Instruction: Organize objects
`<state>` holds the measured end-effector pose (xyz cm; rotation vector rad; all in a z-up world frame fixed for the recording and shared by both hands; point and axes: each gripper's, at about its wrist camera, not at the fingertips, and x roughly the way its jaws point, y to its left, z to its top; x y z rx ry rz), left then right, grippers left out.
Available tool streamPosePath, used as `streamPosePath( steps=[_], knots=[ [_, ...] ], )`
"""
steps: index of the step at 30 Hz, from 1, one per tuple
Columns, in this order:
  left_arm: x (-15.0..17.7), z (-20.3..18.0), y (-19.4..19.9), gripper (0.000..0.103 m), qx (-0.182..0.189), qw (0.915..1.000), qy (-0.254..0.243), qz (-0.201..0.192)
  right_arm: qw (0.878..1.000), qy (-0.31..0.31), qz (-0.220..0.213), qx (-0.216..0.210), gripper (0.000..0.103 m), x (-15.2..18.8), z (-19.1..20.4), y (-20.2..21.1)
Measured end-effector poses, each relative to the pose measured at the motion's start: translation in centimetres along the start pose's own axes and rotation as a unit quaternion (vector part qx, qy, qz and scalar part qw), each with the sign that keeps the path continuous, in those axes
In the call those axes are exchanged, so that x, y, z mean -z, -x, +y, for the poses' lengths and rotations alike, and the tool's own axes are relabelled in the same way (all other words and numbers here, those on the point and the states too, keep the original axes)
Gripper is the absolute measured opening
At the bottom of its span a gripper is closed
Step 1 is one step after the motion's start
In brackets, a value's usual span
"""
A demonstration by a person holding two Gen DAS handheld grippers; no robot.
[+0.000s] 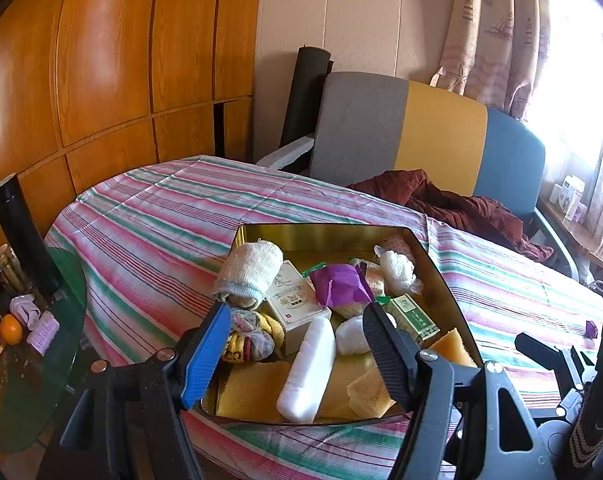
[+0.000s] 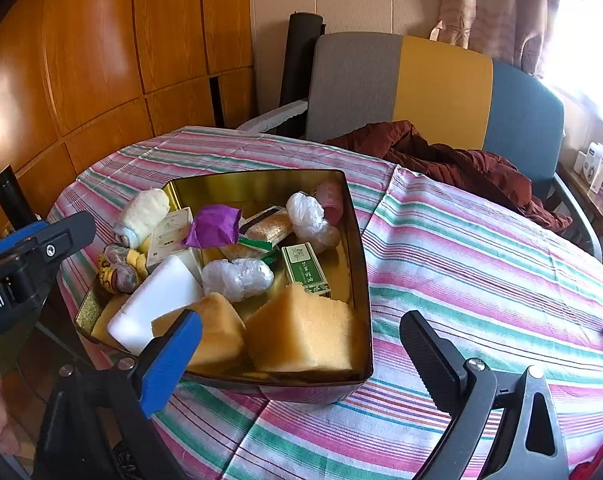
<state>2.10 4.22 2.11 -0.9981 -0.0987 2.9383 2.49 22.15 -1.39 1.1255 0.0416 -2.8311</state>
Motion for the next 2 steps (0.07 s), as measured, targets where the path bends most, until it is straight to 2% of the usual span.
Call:
streamPosePath(
  steps=[2],
  knots=[
    [-0.01,-0.02,-0.03,0.070,0.000,1.0000,-0.001,0.000,1.000,0.000,-0.001,0.000,0.100,0.01,0.04,0.05]
  ],
)
